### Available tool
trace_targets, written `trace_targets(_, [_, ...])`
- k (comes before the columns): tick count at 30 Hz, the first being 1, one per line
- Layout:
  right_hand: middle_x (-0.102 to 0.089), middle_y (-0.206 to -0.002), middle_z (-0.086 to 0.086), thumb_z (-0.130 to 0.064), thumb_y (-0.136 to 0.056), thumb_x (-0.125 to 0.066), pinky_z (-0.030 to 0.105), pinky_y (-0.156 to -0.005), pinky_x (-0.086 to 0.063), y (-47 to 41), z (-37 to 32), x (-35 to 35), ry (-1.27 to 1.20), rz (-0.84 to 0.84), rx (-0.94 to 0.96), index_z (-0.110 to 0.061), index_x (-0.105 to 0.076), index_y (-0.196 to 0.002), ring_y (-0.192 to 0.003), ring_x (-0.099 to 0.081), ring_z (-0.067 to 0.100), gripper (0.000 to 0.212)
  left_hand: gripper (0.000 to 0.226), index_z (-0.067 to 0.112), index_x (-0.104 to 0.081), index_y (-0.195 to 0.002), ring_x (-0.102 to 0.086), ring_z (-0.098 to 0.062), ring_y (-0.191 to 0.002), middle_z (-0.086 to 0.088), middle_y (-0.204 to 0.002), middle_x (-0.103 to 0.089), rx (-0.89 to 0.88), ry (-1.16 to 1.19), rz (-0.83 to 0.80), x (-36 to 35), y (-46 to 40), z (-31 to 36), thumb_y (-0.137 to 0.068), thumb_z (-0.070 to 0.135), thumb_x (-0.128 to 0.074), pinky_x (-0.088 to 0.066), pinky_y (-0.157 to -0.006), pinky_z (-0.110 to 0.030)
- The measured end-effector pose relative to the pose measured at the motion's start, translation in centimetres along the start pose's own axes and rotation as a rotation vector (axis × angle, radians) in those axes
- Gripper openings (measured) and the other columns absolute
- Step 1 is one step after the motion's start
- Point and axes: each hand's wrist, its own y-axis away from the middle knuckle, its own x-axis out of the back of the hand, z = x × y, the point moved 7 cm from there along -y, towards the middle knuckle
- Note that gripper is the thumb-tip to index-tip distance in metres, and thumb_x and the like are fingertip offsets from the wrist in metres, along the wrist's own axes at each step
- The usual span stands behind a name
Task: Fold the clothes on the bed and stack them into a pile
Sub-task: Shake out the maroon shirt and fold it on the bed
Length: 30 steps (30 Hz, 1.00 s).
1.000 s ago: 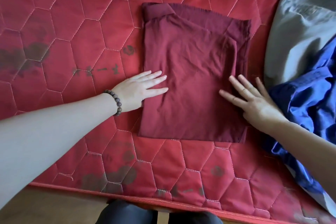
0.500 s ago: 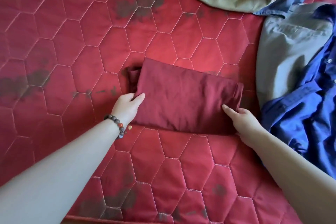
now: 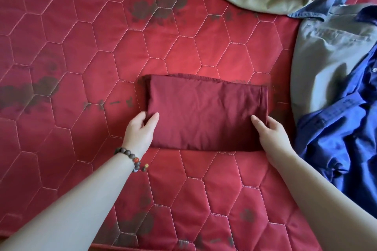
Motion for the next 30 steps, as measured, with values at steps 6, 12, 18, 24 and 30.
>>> trace_targets(6, [-0.072, -0.088, 0.006, -0.026, -0.095, -0.058, 0.038, -0.079, -0.053, 0.0, -2.0, 0.1, 0.163, 0.058, 0.152, -0.017, -0.066, -0.087, -0.077, -0.062, 0.012, 0.014, 0.017, 0.015, -0.061, -0.088, -0.046, -0.006, -0.053, 0.006, -0.063, -0.051, -0.066, -0.129, 0.123, 0.7, -2.4, 2.4, -0.095, 0.031, -0.057, -0.033, -0.048, -0.013])
trace_targets(12, [-0.049, -0.055, -0.015, -0.025, -0.096, -0.056, 0.014, -0.051, -0.033, 1.0, -4.1, -0.9, 0.201, 0.144, 0.309, -0.028, -0.048, -0.064, -0.052, -0.040, 0.001, 0.033, 0.017, 0.000, -0.057, -0.098, -0.044, -0.022, -0.064, 0.004, -0.065, -0.046, -0.157, -0.114, 0.396, 1.9, -1.9, 2.6, -0.099, 0.016, -0.048, -0.028, -0.058, -0.026])
trace_targets(18, [-0.042, -0.065, -0.002, -0.023, -0.096, -0.057, 0.021, -0.053, -0.031, 0.0, -2.7, -0.7, 0.356, 0.215, 0.232, -0.012, -0.041, -0.073, -0.062, -0.036, 0.015, 0.030, 0.023, 0.002, -0.053, -0.083, -0.041, -0.024, -0.061, -0.003, -0.061, -0.045, -0.154, -0.189, 0.240, 1.3, -3.0, 2.0, -0.097, 0.020, -0.053, -0.027, -0.058, -0.032])
trace_targets(24, [-0.062, -0.090, 0.009, -0.025, -0.094, -0.060, 0.027, -0.072, -0.037, -0.4, -1.6, -0.7, 0.336, 0.160, 0.105, -0.005, -0.056, -0.100, -0.094, -0.059, 0.029, 0.021, 0.021, 0.002, -0.052, -0.086, -0.037, -0.020, -0.057, -0.001, -0.060, -0.042, -0.215, -0.218, 0.173, 1.3, -3.2, 2.0, -0.097, 0.020, -0.053, -0.028, -0.054, -0.029])
trace_targets(30, [-0.058, -0.101, 0.003, -0.018, -0.091, -0.063, 0.025, -0.078, -0.036, 0.8, -4.0, 0.1, 0.501, 0.253, 0.220, -0.007, -0.056, -0.112, -0.103, -0.057, 0.031, 0.025, 0.015, 0.006, -0.058, -0.105, -0.052, -0.022, -0.076, -0.005, -0.089, -0.058, -0.293, -0.245, 0.334, 2.1, -2.3, 4.1, -0.093, 0.015, -0.058, -0.042, -0.074, -0.033])
